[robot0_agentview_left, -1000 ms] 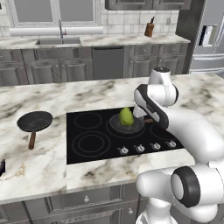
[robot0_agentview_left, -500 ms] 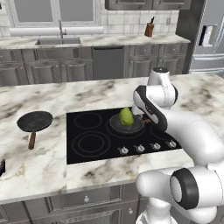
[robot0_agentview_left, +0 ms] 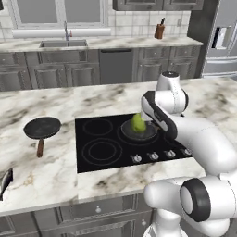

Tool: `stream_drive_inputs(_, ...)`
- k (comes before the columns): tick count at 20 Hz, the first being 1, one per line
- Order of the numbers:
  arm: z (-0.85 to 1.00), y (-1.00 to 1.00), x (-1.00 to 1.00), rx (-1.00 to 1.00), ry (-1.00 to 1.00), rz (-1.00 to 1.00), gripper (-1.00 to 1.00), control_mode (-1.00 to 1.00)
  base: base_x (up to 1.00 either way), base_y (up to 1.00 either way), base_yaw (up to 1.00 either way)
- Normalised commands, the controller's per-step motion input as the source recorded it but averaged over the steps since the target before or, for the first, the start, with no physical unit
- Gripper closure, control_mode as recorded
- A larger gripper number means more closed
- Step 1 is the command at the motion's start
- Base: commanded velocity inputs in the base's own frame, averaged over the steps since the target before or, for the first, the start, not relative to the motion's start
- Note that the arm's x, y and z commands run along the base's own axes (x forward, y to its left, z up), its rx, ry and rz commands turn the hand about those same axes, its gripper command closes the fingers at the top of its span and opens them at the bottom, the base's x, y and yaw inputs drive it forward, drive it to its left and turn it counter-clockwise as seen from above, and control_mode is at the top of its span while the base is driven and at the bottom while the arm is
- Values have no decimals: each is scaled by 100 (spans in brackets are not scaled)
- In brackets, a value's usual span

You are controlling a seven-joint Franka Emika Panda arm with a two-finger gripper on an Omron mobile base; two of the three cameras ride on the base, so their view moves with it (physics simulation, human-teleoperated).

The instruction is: Place both pans onto different burners. Then place the lettuce and the fish on different pans.

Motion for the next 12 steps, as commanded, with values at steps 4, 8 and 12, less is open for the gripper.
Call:
stream_drive_inputs(4, 0, 0, 0, 0, 0, 0, -100, 100, -9, 64, 0)
stream_drive_inputs(8, 0, 0, 0, 0, 0, 0, -100, 100, -12, 64, 0)
stream_drive_inputs(12, 0, 0, 0, 0, 0, 0, -100, 100, -13, 63, 0)
